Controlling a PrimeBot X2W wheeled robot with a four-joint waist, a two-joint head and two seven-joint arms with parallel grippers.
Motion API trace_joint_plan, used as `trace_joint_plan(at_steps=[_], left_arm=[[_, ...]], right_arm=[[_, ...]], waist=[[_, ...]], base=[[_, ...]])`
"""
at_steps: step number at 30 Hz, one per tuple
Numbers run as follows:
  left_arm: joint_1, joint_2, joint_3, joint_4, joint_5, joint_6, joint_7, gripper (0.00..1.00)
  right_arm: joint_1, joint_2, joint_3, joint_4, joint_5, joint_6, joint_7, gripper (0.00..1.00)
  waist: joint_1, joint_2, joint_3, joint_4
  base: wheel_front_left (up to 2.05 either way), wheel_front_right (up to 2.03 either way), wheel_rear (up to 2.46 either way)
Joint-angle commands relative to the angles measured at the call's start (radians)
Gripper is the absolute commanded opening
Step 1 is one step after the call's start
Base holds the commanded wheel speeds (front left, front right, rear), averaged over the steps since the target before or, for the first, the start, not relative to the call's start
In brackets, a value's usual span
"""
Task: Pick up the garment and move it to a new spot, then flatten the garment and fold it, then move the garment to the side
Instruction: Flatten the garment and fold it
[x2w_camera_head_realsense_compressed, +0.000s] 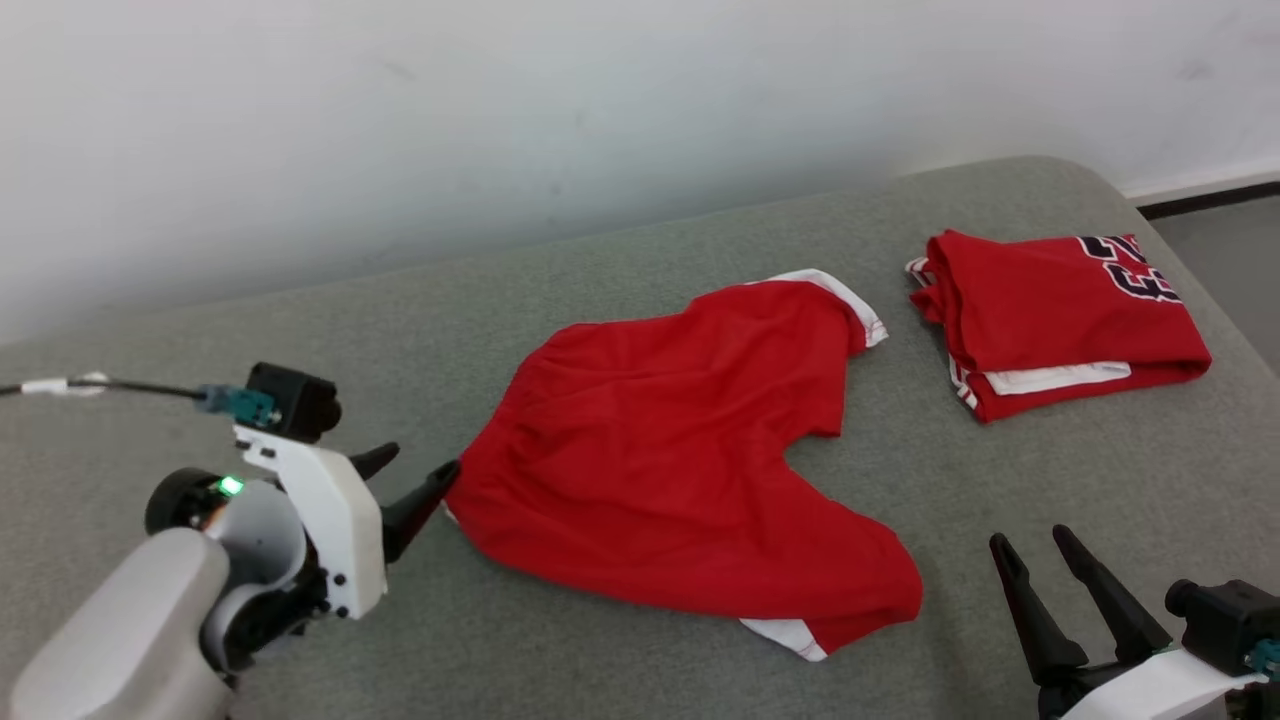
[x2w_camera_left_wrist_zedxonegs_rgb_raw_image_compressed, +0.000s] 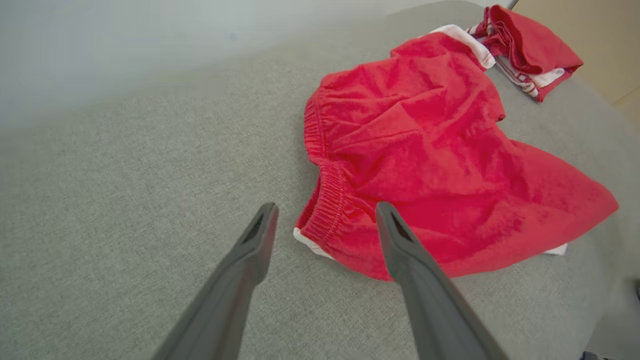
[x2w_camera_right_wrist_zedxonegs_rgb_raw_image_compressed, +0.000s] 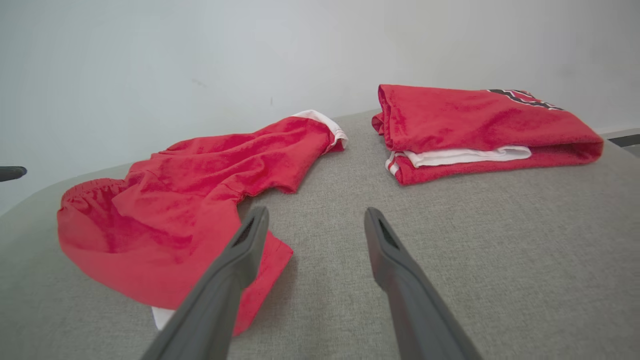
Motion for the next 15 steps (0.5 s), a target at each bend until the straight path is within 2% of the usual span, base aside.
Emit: trace_joint_plan(at_steps=[1,4,8,15], left_arm=[[-0.021,0.019,-0.014,0.001,-0.026,0.001,0.021,1.00],[-0.072,0.075,-0.074,0.018,-0.136,0.001,0.126,1.00],[-0.138,0.140,-0.138,0.051,-0.221,0.001,0.230,1.00],[-0.198,0.173,-0.209,0.126,-0.302,0.001,0.282,1.00]], right_arm=[[-0.013,0.002,0.001,0.000,-0.002,-0.002,-0.005,1.00],[-0.027,0.012,0.009,0.004,-0.002,-0.002,-0.009,1.00],[-0.045,0.023,0.022,0.012,0.001,-0.002,-0.019,1.00],[-0.064,0.033,0.049,0.034,0.017,-0.002,-0.036,1.00]], waist=[[0.0000,0.0000,0.023,-0.032],[0.0000,0.0000,0.041,-0.070],[0.0000,0.0000,0.065,-0.118],[0.0000,0.0000,0.089,-0.173]], base=[[0.00,0.00,0.00],[0.00,0.00,0.00],[0.00,0.00,0.00],[0.00,0.00,0.00]])
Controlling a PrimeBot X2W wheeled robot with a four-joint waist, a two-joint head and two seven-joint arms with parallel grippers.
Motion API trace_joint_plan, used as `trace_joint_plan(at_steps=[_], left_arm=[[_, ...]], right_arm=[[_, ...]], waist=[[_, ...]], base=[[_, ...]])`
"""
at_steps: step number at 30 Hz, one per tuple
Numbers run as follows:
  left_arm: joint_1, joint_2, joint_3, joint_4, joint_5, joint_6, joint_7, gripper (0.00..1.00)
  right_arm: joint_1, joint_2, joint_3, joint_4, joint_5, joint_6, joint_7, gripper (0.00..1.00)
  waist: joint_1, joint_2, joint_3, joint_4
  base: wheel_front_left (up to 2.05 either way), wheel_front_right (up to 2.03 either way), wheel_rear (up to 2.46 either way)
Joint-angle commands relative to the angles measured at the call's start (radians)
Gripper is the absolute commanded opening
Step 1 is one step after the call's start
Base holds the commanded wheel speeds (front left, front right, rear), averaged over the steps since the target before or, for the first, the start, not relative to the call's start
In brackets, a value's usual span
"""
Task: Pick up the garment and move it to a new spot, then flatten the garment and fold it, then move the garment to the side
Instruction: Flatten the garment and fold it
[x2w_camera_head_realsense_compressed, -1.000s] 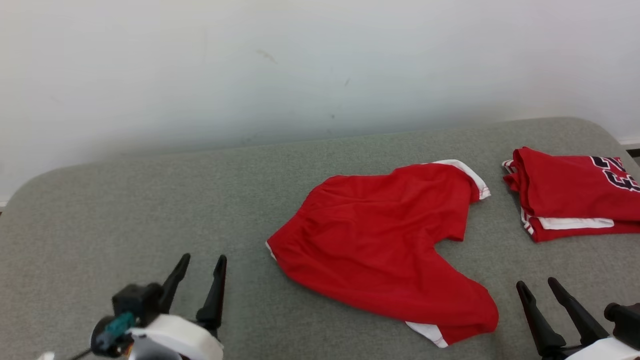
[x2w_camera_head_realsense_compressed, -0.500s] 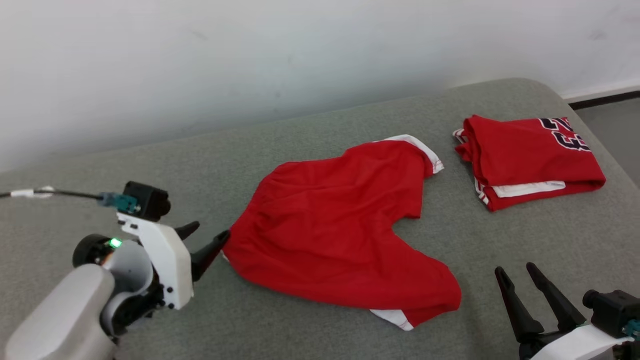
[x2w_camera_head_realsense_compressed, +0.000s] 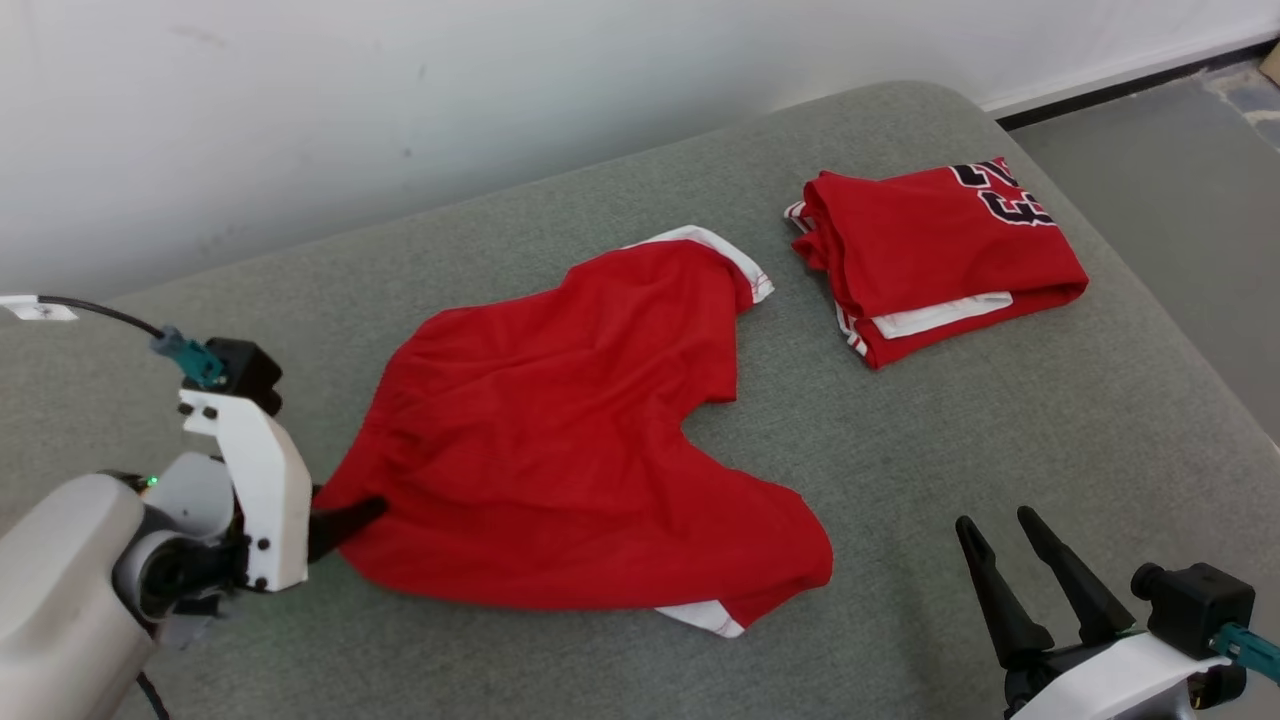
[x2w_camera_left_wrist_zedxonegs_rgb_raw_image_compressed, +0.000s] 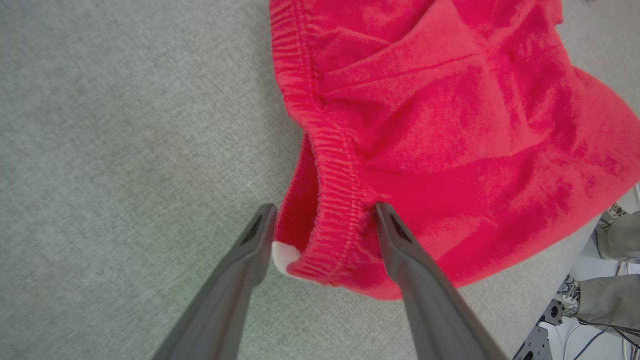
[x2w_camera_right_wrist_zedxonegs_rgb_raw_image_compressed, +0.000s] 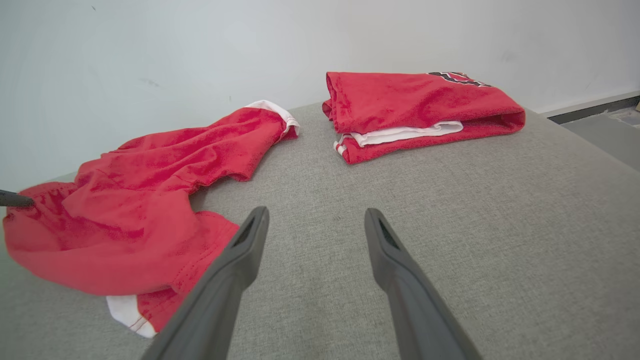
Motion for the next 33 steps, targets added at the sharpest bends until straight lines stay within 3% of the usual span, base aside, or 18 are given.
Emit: trace_joint_plan(at_steps=[1,3,4,6,7,16,26,33], left_arm=[[-0.008,0.011,-0.011,0.010,-0.013,0.001,0.010,1.00],[-0.016,0.018,-0.032,0.024,-0.033,0.001,0.022,1.00],[-0.015,0.016,-0.036,0.032,-0.045,0.001,0.023,0.73],[-0.019,0.013,-0.050,0.039,-0.065,0.001,0.023,0.09],[-0.023,0.013,-0.057,0.040,-0.073,0.001,0.022,0.00],[-0.048,-0.011,-0.074,0.038,-0.138,0.001,0.007,0.00],[-0.027,-0.026,-0.081,0.003,-0.215,0.001,0.020,0.00],[0.016,0.006,-0.081,-0.051,-0.260,0.015,0.068,0.00]], right_arm=[[-0.007,-0.002,0.003,0.005,0.009,-0.002,-0.006,1.00],[-0.014,-0.001,0.010,0.013,0.014,-0.002,-0.010,1.00],[-0.017,0.000,0.013,0.017,0.014,-0.002,-0.014,1.00],[-0.020,-0.001,0.017,0.025,0.015,-0.002,-0.016,1.00],[-0.020,-0.001,0.018,0.028,0.016,-0.002,-0.019,1.00],[-0.012,-0.012,0.026,0.052,0.022,-0.002,-0.026,1.00],[0.008,-0.038,0.029,0.048,0.027,-0.002,-0.004,1.00],[0.029,-0.049,0.021,0.036,0.019,-0.002,0.019,1.00]], waist=[[-0.0001,-0.0001,0.006,-0.014],[-0.0001,-0.0001,0.007,-0.020],[-0.0001,-0.0001,0.007,-0.022],[-0.0001,-0.0001,0.004,-0.023],[-0.0001,-0.0001,0.002,-0.022],[-0.0001,-0.0001,-0.038,0.042],[-0.0001,-0.0001,-0.100,0.200],[-0.0001,-0.0001,-0.115,0.281]], base=[[0.00,0.00,0.00],[0.00,0.00,0.00],[0.00,0.00,0.00],[0.00,0.00,0.00],[0.00,0.00,0.00],[0.00,0.00,0.00],[0.00,0.00,0.00],[0.00,0.00,0.00]])
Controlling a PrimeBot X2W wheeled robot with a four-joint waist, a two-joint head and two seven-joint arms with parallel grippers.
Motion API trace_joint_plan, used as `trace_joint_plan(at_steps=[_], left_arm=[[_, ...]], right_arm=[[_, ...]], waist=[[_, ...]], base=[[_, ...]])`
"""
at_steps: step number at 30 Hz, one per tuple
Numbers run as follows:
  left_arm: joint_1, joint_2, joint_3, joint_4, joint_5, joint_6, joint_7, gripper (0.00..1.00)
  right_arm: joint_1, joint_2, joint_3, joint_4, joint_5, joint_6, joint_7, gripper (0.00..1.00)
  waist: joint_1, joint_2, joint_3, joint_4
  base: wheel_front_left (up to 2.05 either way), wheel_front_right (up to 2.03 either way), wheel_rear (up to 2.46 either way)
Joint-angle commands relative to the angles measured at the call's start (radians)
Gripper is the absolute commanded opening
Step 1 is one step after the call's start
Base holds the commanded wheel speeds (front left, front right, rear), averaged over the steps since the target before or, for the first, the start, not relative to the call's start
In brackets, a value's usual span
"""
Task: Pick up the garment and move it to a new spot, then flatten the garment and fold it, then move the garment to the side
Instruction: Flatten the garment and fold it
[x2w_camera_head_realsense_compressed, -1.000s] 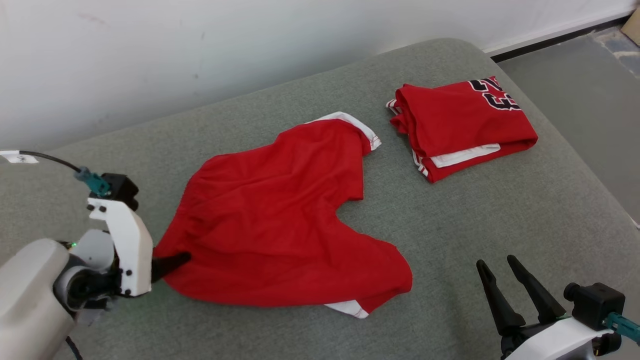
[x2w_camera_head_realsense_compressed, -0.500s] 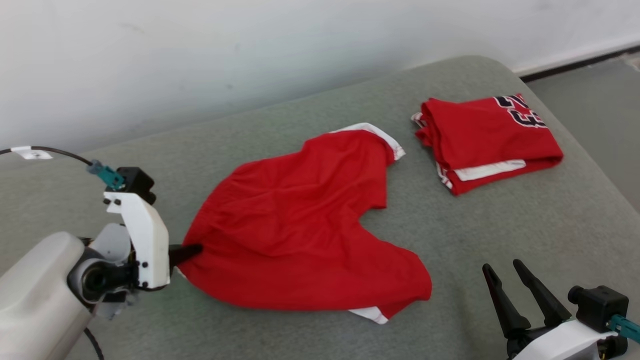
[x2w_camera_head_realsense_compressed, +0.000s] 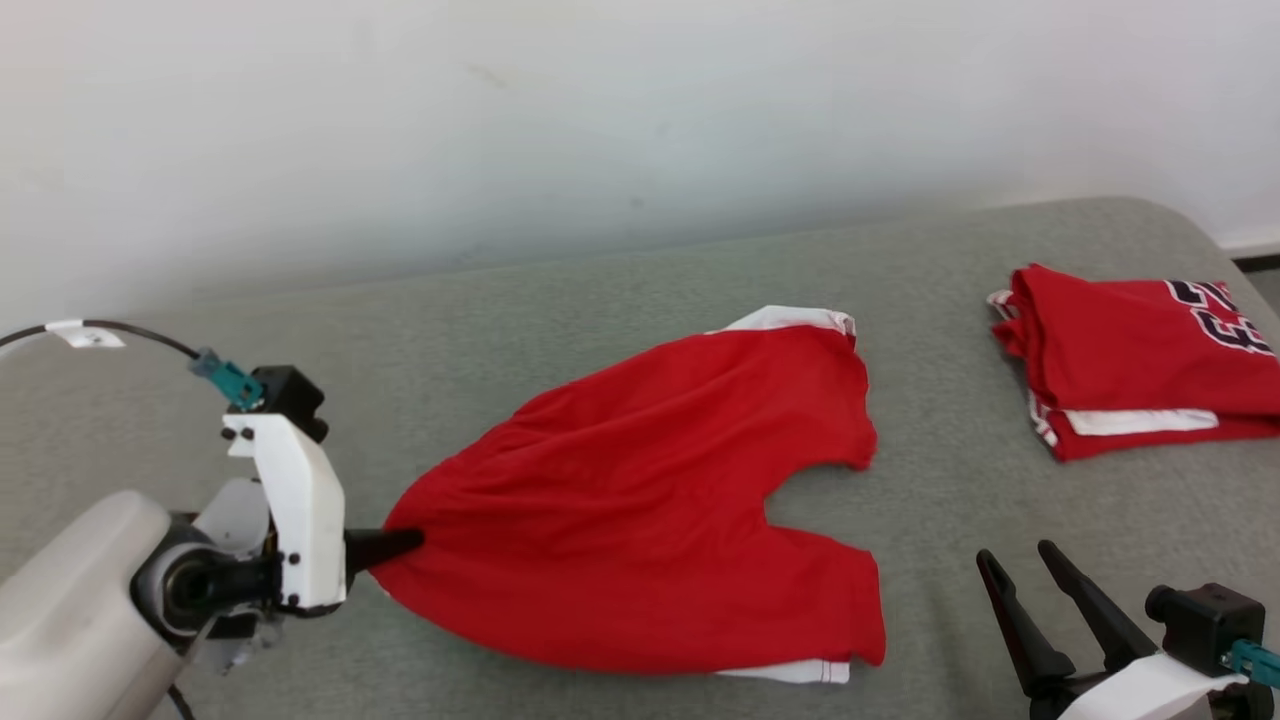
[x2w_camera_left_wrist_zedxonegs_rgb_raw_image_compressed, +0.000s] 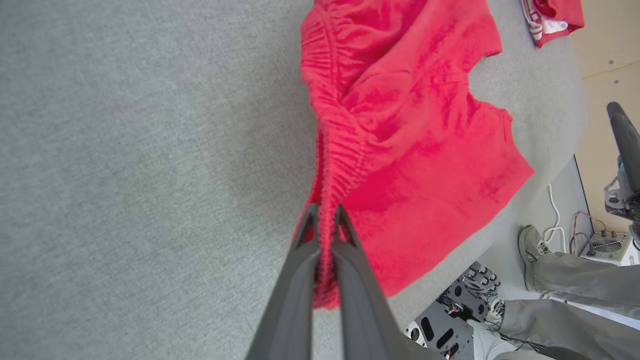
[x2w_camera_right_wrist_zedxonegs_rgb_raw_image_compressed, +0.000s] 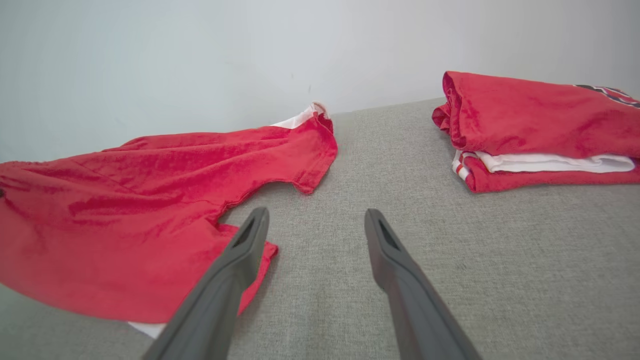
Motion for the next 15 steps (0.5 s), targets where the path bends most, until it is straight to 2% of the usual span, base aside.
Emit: trace_joint_plan(at_steps=[1,10,13,14,15], left_arm=[[0.023,0.015,0.005,-0.017,-0.019,0.010,0.000,0.00],[0.159,0.083,0.020,-0.066,-0.060,0.088,-0.025,0.00],[0.206,0.083,0.028,-0.056,-0.075,0.092,-0.061,0.00],[0.218,0.079,0.031,-0.050,-0.079,0.091,-0.080,0.35],[0.228,0.074,0.033,-0.043,-0.078,0.088,-0.096,0.80]], right_arm=[[0.014,-0.006,-0.005,-0.002,-0.005,-0.002,0.005,1.00],[0.031,-0.006,-0.009,-0.018,-0.015,-0.002,0.030,1.00],[0.035,-0.009,-0.008,-0.021,-0.016,-0.002,0.035,1.00],[0.036,-0.010,-0.007,-0.022,-0.016,-0.002,0.038,1.00],[0.038,-0.012,-0.007,-0.023,-0.016,-0.002,0.040,1.00]], waist=[[0.0000,0.0000,-0.011,0.031],[0.0000,0.0000,-0.021,0.059],[0.0000,0.0000,-0.024,0.057],[0.0000,0.0000,-0.026,0.056],[0.0000,0.0000,-0.028,0.055]], base=[[0.00,0.00,0.00],[0.00,0.00,0.00],[0.00,0.00,0.00],[0.00,0.00,0.00],[0.00,0.00,0.00]])
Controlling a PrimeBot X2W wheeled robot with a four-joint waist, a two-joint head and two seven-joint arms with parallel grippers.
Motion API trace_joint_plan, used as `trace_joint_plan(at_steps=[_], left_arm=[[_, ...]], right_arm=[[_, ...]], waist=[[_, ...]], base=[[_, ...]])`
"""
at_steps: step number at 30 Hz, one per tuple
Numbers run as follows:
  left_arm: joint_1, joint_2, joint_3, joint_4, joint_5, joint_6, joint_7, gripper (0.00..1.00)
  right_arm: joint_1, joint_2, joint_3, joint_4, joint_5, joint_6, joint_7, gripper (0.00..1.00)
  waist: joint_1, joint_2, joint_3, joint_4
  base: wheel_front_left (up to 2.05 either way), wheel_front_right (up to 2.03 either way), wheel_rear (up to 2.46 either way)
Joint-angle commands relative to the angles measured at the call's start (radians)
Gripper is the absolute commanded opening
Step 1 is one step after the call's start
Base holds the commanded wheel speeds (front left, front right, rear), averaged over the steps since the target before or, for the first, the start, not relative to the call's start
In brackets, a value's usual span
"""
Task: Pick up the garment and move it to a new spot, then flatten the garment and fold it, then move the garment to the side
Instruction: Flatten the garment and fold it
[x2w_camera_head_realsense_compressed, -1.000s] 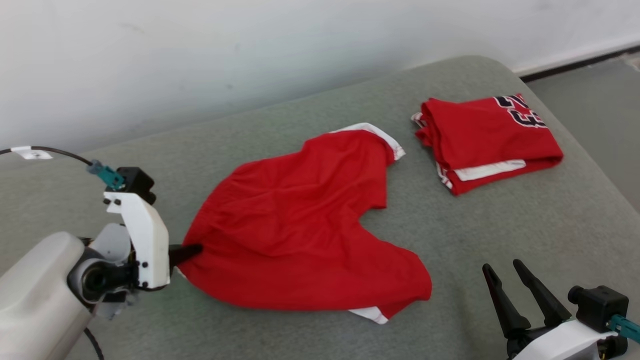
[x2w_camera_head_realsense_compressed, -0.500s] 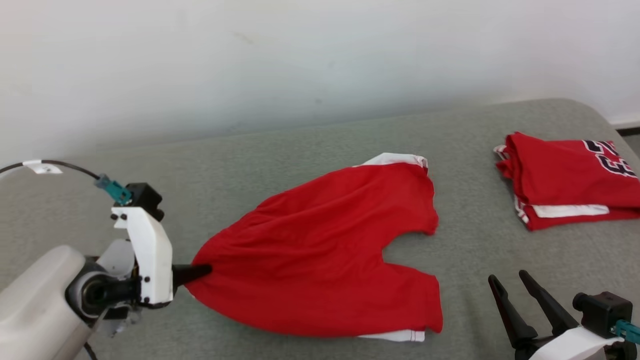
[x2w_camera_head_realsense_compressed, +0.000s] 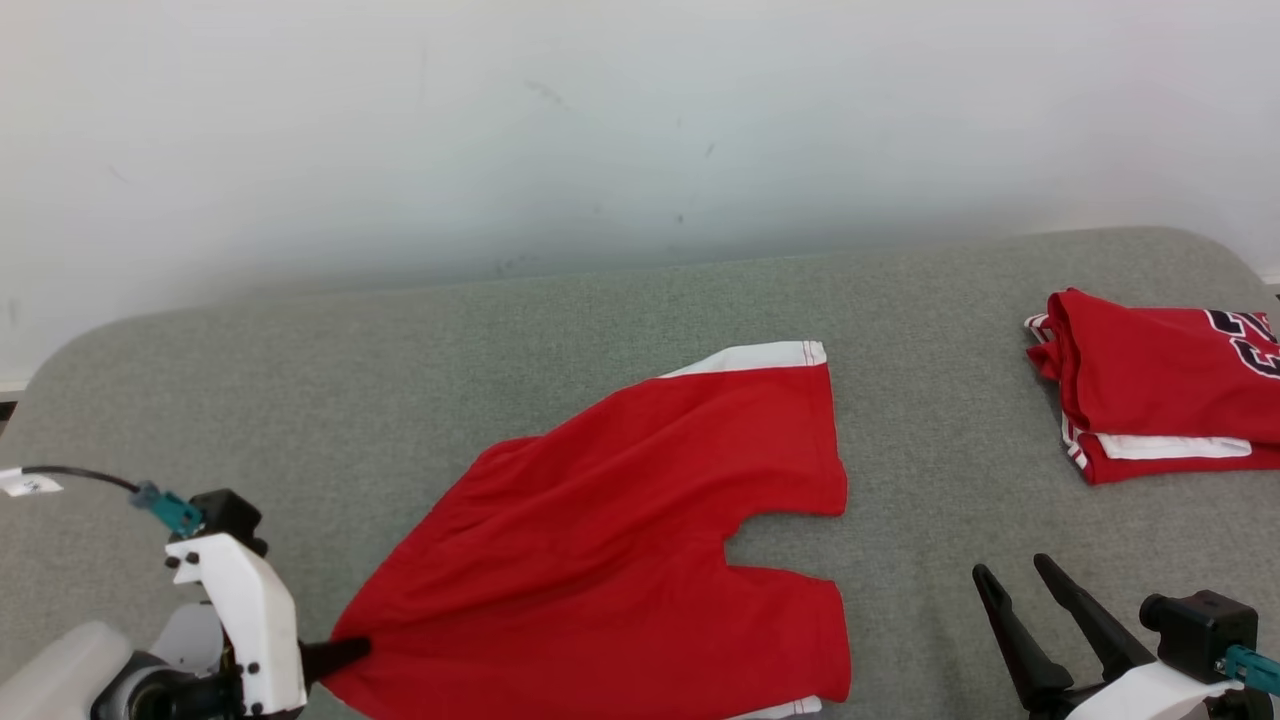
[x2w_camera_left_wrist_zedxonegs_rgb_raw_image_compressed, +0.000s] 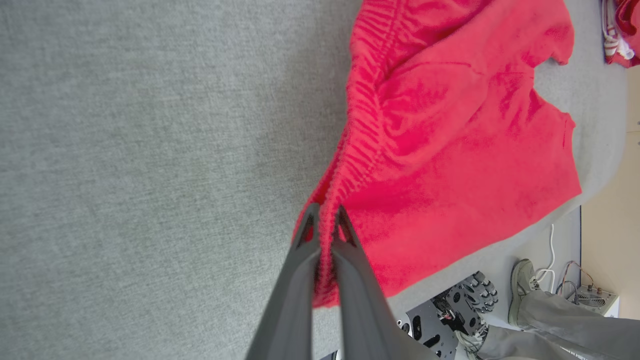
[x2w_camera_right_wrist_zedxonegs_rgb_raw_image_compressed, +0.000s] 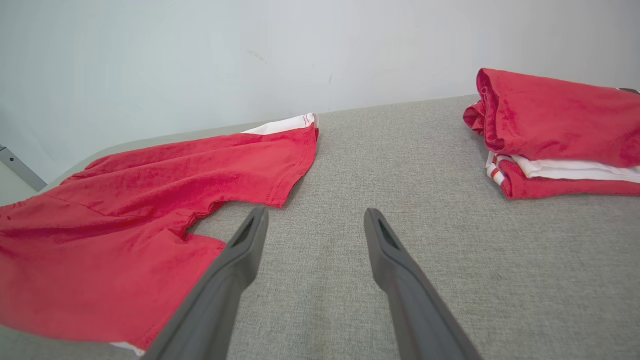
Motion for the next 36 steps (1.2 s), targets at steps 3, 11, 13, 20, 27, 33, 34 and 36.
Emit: trace_joint_plan(at_steps=[3,11,13,20,27,33,34,36], left_arm=[[0.031,-0.014,0.011,0.021,0.007,-0.019,-0.072,1.00],[0.053,-0.018,0.049,-0.005,0.117,-0.043,-0.323,1.00],[0.067,-0.020,0.057,-0.023,0.151,-0.027,-0.395,1.00],[0.126,-0.051,0.091,-0.088,0.288,0.067,-0.684,1.00],[0.246,-0.141,0.142,-0.149,0.382,0.181,-0.884,1.00],[0.351,-0.264,0.280,-0.221,0.502,0.212,-0.892,1.00],[0.365,-0.281,0.297,-0.229,0.524,0.208,-0.892,1.00],[0.389,-0.306,0.318,-0.229,0.571,0.196,-0.892,1.00]], right_arm=[[0.019,-0.008,-0.002,-0.006,-0.010,-0.002,0.010,1.00],[0.039,-0.004,0.003,-0.024,-0.021,-0.002,0.025,1.00],[0.046,-0.001,0.007,-0.026,-0.022,-0.002,0.028,1.00],[0.059,0.012,0.008,-0.032,-0.024,-0.002,0.031,1.00],[0.059,0.013,0.011,-0.035,-0.027,-0.002,0.033,1.00],[0.060,0.004,0.002,-0.039,-0.033,-0.002,0.035,1.00],[0.058,0.005,0.001,-0.040,-0.033,-0.002,0.036,1.00],[0.056,0.006,-0.002,-0.041,-0.035,-0.002,0.038,1.00]], waist=[[0.0000,0.0000,-0.013,-0.002],[0.0000,0.0000,-0.034,0.000],[0.0000,0.0000,-0.036,0.002],[0.0000,0.0000,-0.035,0.019],[0.0000,0.0000,-0.045,0.046],[0.0000,0.0000,-0.048,0.085],[0.0000,0.0000,-0.048,0.090],[0.0000,0.0000,-0.048,0.101]], base=[[0.00,0.00,0.00],[0.00,0.00,0.00],[0.00,0.00,0.00],[0.00,0.00,0.00],[0.00,0.00,0.00],[0.00,0.00,0.00],[0.00,0.00,0.00],[0.00,0.00,0.00]])
